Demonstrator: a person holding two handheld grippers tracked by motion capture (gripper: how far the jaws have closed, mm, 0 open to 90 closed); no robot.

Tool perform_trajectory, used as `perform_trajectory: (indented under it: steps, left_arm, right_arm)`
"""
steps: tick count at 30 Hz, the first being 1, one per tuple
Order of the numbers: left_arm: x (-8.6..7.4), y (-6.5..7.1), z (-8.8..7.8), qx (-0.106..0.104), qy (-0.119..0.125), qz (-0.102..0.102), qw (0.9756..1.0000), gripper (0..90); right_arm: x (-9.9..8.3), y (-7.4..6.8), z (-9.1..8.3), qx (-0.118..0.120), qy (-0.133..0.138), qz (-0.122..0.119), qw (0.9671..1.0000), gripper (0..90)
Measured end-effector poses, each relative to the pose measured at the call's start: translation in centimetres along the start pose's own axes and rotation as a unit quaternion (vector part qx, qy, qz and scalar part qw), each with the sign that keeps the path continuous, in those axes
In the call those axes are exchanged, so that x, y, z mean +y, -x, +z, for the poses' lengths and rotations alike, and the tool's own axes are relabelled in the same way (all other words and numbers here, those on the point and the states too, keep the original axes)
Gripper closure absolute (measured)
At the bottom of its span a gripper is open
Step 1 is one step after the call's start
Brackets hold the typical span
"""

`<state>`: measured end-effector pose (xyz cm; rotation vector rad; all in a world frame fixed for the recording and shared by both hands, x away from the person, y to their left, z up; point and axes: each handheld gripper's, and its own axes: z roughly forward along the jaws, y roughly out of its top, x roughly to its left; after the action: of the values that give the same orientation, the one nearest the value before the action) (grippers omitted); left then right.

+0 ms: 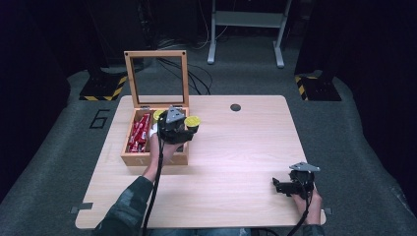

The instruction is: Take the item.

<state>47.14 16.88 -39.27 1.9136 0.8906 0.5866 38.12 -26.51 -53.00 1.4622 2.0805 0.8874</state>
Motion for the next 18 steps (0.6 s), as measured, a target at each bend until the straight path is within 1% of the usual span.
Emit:
perform_trajectory:
  steps: [4,5,8,10,18]
  left_arm:
    - [-0.1,0.8,0.8,-0.012,-0.008,-0.001,0.9999,40.7]
    - [-0.2,0.9,0.9,-0.013,-0.007,-0.004,0.9999,40.7]
    - [-0.3,1.4,1.4,-0.019,-0.011,0.001,0.9998,40.7]
    - [-0.6,1.9,2.0,-0.025,-0.012,0.0,0.9996,40.7]
    - [-1.1,2.7,3.2,-0.037,-0.021,0.001,0.9991,40.7]
  right_arm:
    - [0.0,0.0,0.0,0.0,0.0,0.0,1.0,0.0]
    - [0.0,0.0,0.0,0.0,0.0,0.0,1.0,0.0]
    - [0.0,0.0,0.0,0.0,0.0,-0.001,1.0,0.1]
    - [0.0,0.0,0.0,0.001,0.001,-0.002,1.0,0.2]
    - [0.0,0.0,0.0,0.003,0.001,-0.004,1.0,0.4]
